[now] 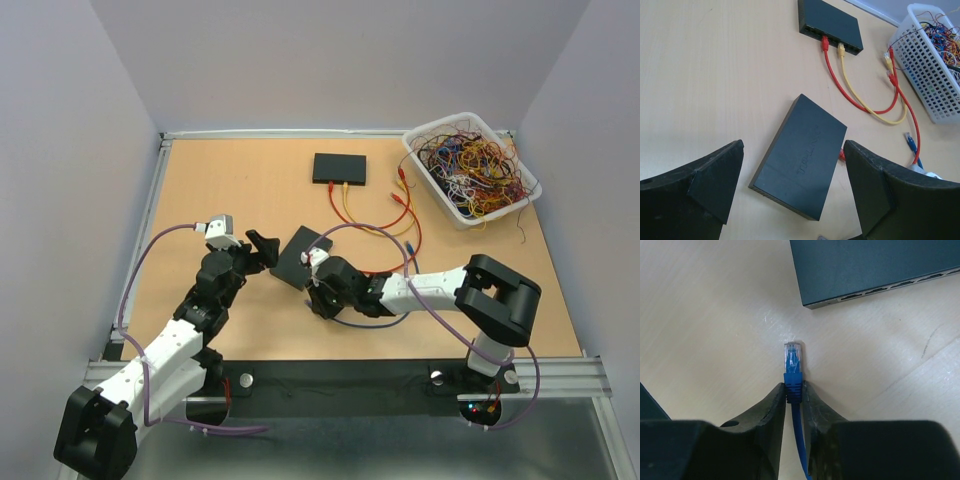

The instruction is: Insert the plug into the switch port

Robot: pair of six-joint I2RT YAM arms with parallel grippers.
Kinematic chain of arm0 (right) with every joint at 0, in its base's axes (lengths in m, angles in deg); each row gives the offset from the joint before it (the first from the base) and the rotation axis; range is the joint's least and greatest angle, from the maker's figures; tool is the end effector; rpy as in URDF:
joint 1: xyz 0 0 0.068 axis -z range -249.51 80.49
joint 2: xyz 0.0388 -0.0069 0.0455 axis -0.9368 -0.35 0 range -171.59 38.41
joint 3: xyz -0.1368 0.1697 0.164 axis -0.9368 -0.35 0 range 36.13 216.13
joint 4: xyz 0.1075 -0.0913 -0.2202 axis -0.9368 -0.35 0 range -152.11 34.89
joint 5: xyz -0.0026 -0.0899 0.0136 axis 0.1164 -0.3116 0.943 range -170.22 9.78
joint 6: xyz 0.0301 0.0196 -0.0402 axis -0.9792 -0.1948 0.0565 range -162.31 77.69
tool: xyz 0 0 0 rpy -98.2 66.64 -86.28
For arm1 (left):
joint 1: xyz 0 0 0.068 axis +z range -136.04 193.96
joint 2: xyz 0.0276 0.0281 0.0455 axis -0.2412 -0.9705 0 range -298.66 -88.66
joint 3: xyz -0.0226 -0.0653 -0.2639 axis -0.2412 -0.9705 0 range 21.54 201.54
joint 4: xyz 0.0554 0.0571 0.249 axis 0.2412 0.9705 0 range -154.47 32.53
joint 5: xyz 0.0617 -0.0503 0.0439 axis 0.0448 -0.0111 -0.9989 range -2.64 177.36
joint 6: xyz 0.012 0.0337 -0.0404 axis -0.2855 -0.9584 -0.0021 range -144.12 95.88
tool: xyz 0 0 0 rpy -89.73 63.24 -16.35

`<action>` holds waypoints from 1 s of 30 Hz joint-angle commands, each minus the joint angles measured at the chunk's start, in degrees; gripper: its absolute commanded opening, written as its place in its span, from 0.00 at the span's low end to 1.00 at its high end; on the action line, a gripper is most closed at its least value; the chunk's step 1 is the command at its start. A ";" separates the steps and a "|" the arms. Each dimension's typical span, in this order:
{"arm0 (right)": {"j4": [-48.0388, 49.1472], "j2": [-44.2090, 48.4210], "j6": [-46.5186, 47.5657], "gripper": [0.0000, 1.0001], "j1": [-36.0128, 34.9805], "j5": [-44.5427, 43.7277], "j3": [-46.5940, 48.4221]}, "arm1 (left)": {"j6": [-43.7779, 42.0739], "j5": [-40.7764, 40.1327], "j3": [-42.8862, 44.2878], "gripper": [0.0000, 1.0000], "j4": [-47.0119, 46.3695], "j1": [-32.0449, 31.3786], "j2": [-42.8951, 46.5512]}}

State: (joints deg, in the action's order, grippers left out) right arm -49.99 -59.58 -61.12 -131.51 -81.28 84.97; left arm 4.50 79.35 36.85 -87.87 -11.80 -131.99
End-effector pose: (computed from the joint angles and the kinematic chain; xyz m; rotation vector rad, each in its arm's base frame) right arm 0.1607 0.3010 0.1526 -0.8892 2.2724 0.6537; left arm 0.1654 -0.0744 0.2237 -0.1506 1.6794 -0.6042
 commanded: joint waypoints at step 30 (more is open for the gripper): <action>-1.61 13.26 -4.04 0.00 -0.93 -22.31 -9.99 | 1.61 -0.25 2.71 0.91 -3.23 0.97 -9.67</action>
State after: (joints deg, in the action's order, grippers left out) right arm -52.55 -49.18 -63.07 -131.86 -98.15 76.32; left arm 5.53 79.35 36.94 -88.44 -11.32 -140.49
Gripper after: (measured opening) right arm 0.199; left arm 0.916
